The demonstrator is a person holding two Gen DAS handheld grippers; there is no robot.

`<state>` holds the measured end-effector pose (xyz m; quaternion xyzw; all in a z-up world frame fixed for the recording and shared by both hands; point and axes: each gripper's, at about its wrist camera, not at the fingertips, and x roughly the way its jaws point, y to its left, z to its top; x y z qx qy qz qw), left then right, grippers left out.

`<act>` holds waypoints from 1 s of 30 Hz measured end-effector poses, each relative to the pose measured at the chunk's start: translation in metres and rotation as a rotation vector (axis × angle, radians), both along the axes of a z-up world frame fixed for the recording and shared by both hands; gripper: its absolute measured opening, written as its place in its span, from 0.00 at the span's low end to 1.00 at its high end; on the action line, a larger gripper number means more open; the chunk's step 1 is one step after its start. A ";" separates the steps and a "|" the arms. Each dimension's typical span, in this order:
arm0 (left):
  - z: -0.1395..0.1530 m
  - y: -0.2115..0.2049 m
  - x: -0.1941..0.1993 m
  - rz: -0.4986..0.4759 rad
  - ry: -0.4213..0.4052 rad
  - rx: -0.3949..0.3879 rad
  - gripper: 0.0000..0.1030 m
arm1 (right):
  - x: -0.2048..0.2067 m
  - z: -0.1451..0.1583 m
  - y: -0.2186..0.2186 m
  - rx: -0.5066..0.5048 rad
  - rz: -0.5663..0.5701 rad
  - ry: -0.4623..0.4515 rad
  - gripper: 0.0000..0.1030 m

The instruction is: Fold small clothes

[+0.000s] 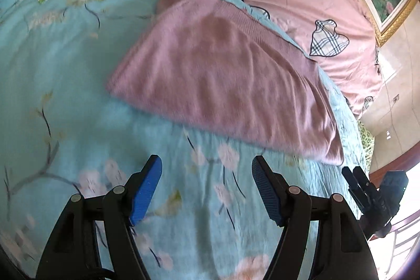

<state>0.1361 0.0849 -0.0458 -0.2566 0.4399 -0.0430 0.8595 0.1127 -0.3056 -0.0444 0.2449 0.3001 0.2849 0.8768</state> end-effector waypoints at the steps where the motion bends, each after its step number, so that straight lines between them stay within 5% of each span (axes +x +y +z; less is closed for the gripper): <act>1: -0.003 -0.001 -0.002 0.001 0.002 -0.010 0.69 | -0.001 -0.002 0.000 0.004 0.004 0.000 0.56; 13: -0.015 0.021 0.023 0.121 -0.012 -0.141 0.71 | 0.002 -0.020 -0.009 0.086 -0.007 0.045 0.61; 23: -0.018 0.036 0.070 0.259 -0.044 -0.111 0.71 | 0.007 -0.022 -0.010 0.105 0.010 0.056 0.62; 26: -0.017 0.035 0.082 0.294 -0.063 -0.066 0.64 | 0.009 -0.024 -0.010 0.113 0.016 0.062 0.63; 30: -0.020 0.035 0.092 0.288 -0.069 -0.064 0.26 | 0.009 -0.027 -0.011 0.131 0.021 0.068 0.63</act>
